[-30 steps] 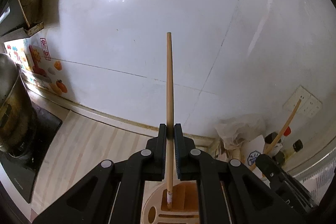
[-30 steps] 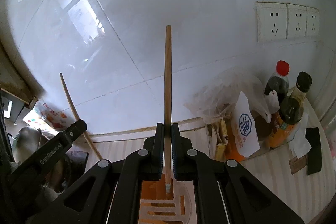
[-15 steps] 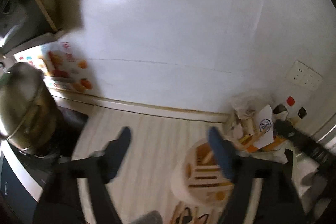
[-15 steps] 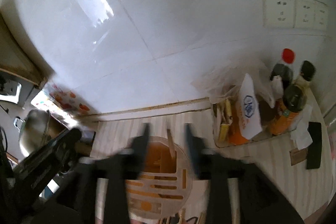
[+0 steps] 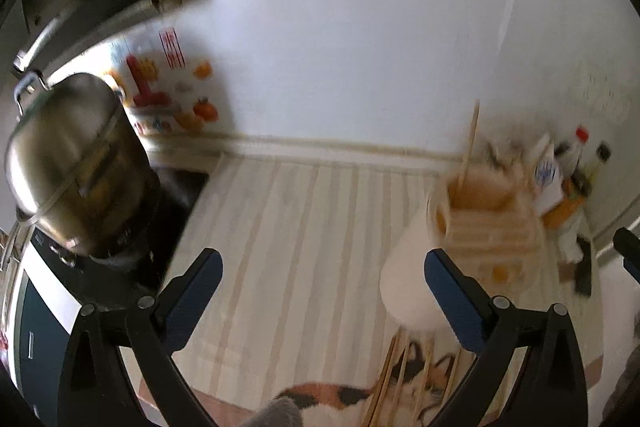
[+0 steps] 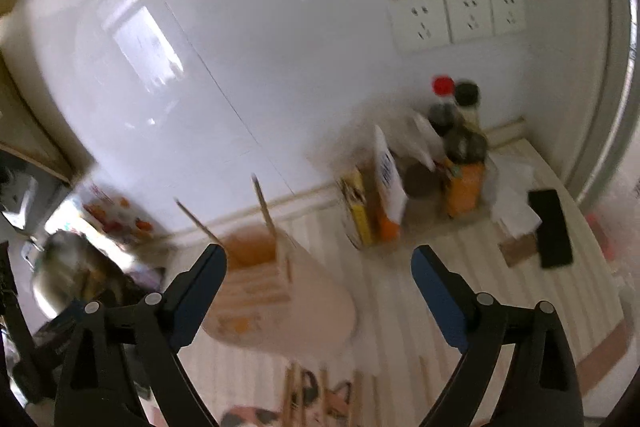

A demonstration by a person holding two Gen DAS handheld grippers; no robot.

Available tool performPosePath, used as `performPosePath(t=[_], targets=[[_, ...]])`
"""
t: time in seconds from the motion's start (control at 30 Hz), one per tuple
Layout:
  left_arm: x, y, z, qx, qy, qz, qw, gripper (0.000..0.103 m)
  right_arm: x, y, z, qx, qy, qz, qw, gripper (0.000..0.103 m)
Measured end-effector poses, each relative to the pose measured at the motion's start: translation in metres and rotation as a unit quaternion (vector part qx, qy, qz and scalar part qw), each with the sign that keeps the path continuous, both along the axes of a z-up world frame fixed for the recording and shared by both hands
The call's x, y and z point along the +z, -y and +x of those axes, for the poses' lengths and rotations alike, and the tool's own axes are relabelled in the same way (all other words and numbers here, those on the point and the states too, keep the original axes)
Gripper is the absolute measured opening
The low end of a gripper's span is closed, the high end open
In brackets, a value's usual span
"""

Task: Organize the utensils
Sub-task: 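Open the left tool to release its chopstick while the right tool releases its own, then lower the left tool and grasp another chopstick while the right tool grasps one too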

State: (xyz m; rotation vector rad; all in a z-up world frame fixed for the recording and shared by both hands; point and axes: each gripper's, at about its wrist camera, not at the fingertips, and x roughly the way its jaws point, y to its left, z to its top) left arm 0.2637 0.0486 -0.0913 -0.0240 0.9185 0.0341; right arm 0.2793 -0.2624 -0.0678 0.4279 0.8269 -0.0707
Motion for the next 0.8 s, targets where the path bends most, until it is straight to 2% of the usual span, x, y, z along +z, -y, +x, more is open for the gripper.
performPosePath(t=[0.13,0.23,0.3,0.37,0.43,0.53,0.63,0.7,0.8], targets=[[-0.047,0.007,-0.009,-0.012,-0.05,0.015,0.9986,0.103,-0.042,-0.005,-0.015,-0.002,-0.059,-0.009,0.998,0.095],[-0.094,0.013,-0.015,-0.024,-0.105,0.019,0.994,0.102,-0.083,-0.01,-0.025,0.0,-0.118,-0.004,0.993,0.094],[-0.119,0.018,-0.019,-0.035,-0.138,0.014,0.9898,0.101,-0.108,-0.014,-0.03,0.008,-0.148,0.005,0.989,0.084],[-0.148,0.026,-0.024,-0.053,-0.173,0.008,0.9834,0.09,-0.14,-0.019,-0.034,0.02,-0.194,0.008,0.981,0.065],[-0.175,0.037,-0.027,-0.076,-0.21,0.004,0.9747,0.068,-0.173,-0.025,-0.039,0.033,-0.234,0.015,0.972,0.053],[-0.207,0.049,-0.031,-0.101,-0.25,0.001,0.963,0.044,-0.209,-0.032,-0.048,0.048,-0.277,0.005,0.96,0.039],[-0.223,0.058,-0.034,-0.114,-0.263,0.003,0.958,0.042,-0.23,-0.037,-0.058,0.06,-0.305,-0.002,0.95,0.037],[-0.232,0.065,-0.036,-0.124,-0.271,0.008,0.9546,0.034,-0.236,-0.04,-0.064,0.064,-0.316,-0.003,0.947,0.037],[-0.237,0.073,-0.04,-0.135,-0.262,0.02,0.9554,0.029,-0.244,-0.04,-0.071,0.065,-0.326,-0.008,0.943,0.037]])
